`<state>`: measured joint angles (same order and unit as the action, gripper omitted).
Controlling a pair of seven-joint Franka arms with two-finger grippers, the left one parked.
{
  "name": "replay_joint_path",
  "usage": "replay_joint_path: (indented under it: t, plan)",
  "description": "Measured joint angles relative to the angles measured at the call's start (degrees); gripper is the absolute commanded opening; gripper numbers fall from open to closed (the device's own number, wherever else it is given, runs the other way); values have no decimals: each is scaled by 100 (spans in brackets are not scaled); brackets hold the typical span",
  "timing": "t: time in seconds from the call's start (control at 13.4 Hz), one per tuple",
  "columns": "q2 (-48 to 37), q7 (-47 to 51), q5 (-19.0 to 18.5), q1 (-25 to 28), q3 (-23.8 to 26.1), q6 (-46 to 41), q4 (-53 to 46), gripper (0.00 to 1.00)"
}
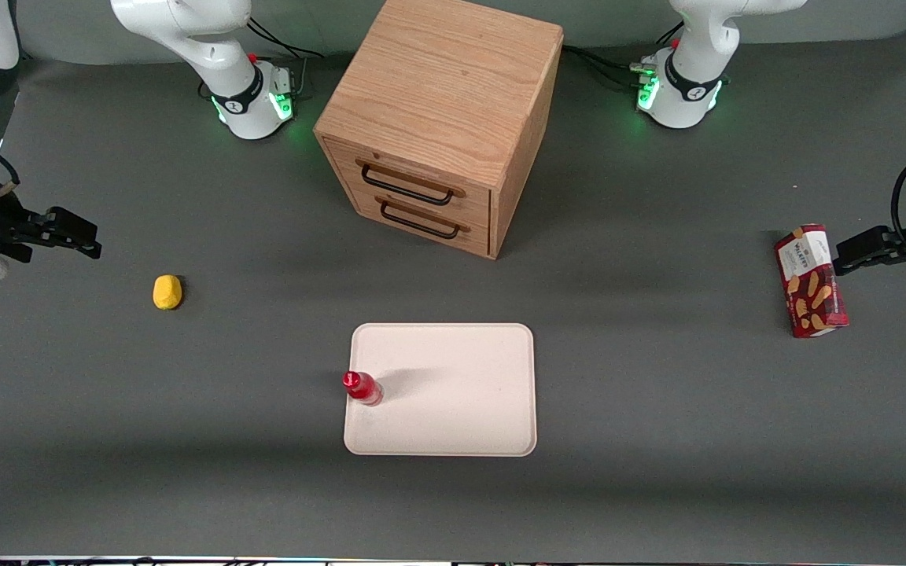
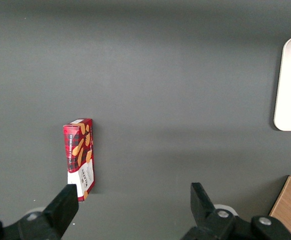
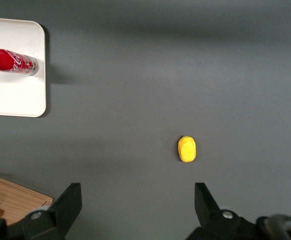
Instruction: Place coke bottle on tray
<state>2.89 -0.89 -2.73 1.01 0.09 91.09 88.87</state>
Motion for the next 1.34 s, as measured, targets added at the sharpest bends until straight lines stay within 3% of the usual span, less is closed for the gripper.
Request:
replay_joint_path:
  t: [0.45,0.82,1.34]
  plan:
    - [-113,-348,0,4,-231,122,115,100]
    - [-117,196,4,18,-215,127,115,100]
    - [-121,70,107,17,-221,128,116,100]
